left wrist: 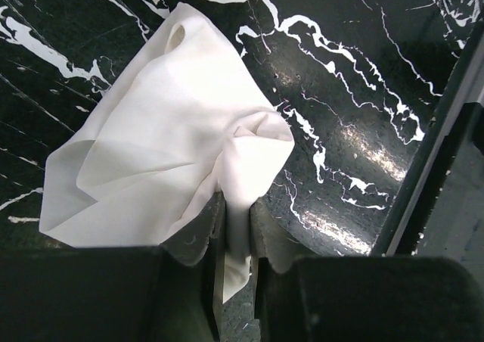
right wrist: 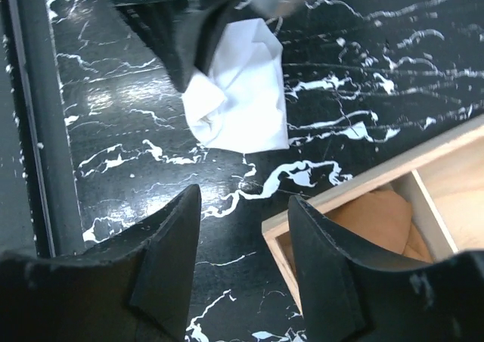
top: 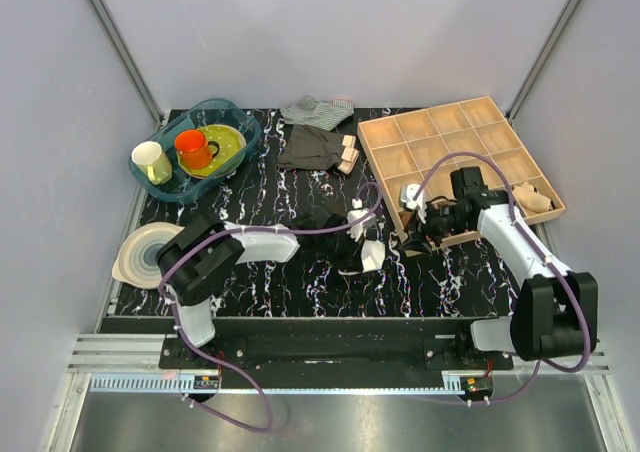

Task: Roll the underwear
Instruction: Roll the underwear to the center of the board.

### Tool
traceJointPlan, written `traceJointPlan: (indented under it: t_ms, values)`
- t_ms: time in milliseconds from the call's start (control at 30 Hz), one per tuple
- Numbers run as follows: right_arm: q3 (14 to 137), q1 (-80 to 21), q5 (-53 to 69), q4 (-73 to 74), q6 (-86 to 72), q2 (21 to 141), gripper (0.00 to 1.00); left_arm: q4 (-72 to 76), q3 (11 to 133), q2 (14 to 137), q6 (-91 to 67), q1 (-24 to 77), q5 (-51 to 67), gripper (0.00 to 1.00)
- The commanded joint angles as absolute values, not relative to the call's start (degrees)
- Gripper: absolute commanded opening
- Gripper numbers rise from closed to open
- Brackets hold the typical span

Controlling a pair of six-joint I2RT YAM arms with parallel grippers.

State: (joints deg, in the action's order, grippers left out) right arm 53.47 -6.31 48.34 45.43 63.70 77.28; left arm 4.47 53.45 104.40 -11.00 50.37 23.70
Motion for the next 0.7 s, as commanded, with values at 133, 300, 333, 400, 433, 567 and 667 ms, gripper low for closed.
traceJointPlan:
  t_ms: [133, 300, 333, 400, 433, 567, 667]
  values:
    - [42.8, -6.8, 59.0, 53.5, 98.2, 68.3, 1.00, -23.7, 62.6, 117.6, -7.8, 49.1, 24.9, 0.00]
    - [41.5, -13.2, 53.2, 50.2, 99.2, 70.8, 0.98, -33.1, 70.7, 122.9, -3.5, 48.6, 25.7, 0.00]
    - [40.9, -14.4, 52.0, 47.7, 97.2, 70.7, 0.96, -33.8, 71.6, 124.2, -3.3, 48.3, 26.4, 0.00]
    - [38.9, -18.5, 48.0, 41.6, 94.1, 70.7, 0.88, -35.6, 73.6, 125.3, -2.8, 47.9, 26.8, 0.01]
    - [38.4, -20.0, 46.8, 39.6, 92.8, 70.7, 0.84, -36.2, 74.2, 126.6, -2.5, 47.8, 27.5, 0.01]
    - [36.7, -25.7, 41.6, 33.6, 89.7, 71.9, 0.71, -38.0, 76.6, 128.7, -1.9, 47.5, 29.0, 0.02]
    - [36.3, -27.7, 37.8, 29.3, 88.3, 74.0, 0.63, -38.5, 78.0, 130.3, -1.6, 46.8, 30.3, 0.03]
